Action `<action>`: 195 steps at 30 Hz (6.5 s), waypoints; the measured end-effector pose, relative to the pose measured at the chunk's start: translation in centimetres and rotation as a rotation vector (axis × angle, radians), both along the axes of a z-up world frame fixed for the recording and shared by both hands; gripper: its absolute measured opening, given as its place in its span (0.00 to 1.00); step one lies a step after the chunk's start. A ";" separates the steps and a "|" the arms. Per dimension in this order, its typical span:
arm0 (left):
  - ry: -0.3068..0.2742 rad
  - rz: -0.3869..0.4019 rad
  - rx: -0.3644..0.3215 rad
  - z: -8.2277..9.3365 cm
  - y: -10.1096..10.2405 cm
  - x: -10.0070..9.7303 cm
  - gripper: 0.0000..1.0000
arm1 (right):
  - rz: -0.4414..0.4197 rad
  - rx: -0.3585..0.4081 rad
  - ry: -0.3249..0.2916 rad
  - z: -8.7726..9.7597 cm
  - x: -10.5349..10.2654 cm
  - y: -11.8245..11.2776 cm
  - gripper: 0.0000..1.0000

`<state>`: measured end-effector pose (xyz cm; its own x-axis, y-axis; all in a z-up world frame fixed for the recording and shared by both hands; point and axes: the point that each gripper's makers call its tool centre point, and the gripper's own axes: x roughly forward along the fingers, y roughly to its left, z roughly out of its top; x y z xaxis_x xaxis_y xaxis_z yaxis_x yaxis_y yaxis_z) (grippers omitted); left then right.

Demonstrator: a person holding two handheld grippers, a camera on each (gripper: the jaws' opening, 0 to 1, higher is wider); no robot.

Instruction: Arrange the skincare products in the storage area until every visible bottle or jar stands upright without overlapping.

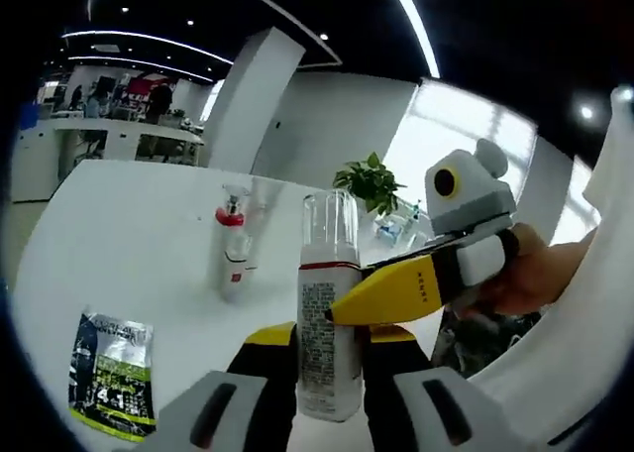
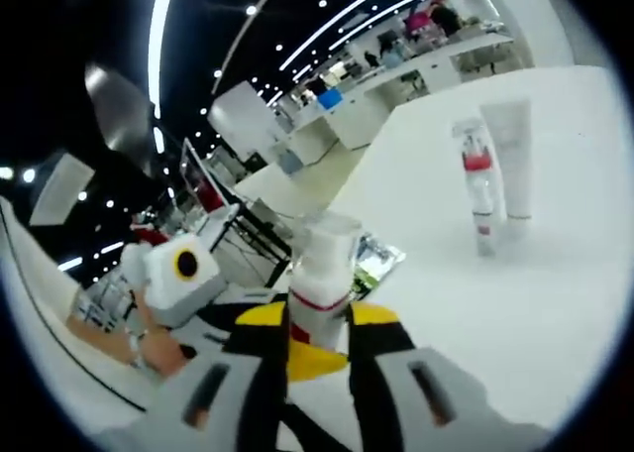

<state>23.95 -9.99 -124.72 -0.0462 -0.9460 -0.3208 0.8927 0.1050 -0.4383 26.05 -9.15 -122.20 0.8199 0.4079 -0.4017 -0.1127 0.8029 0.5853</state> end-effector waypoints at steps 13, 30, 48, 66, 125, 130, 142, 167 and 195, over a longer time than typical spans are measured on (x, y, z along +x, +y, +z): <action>0.006 -0.037 0.040 -1.5 -1.0 0.2 0.31 | -0.010 -0.117 -0.022 -1.0 -0.2 -1.8 0.19; 0.105 0.079 0.116 -4.3 0.2 3.8 0.34 | -0.126 -0.377 -0.029 -4.7 3.0 -10.5 0.19; 0.205 0.169 0.244 -6.2 2.8 3.8 0.31 | -0.163 -0.478 0.008 -10.1 4.7 -16.7 0.19; 0.209 0.221 0.316 -5.3 3.0 3.1 0.30 | -0.102 -0.647 -0.171 -11.3 5.9 -18.0 0.19; 0.211 0.334 0.316 -5.6 8.1 2.8 0.29 | -0.173 -0.634 -0.131 -12.9 6.9 -19.1 0.22; 0.211 0.342 0.309 -5.6 8.4 2.9 0.28 | -0.178 -0.633 -0.124 -12.7 6.9 -19.4 0.15; 0.220 0.365 0.297 -5.7 9.0 2.9 0.28 | -0.103 -0.703 -0.116 -12.6 7.1 -19.3 0.12; 0.127 0.459 0.439 -9.1 10.5 9.4 0.42 | -0.149 -0.557 -0.015 -11.7 -0.3 -16.0 0.27; -0.151 0.263 0.775 -15.4 7.8 17.7 0.84 | -0.189 -0.562 0.100 -11.1 -14.1 -21.3 0.26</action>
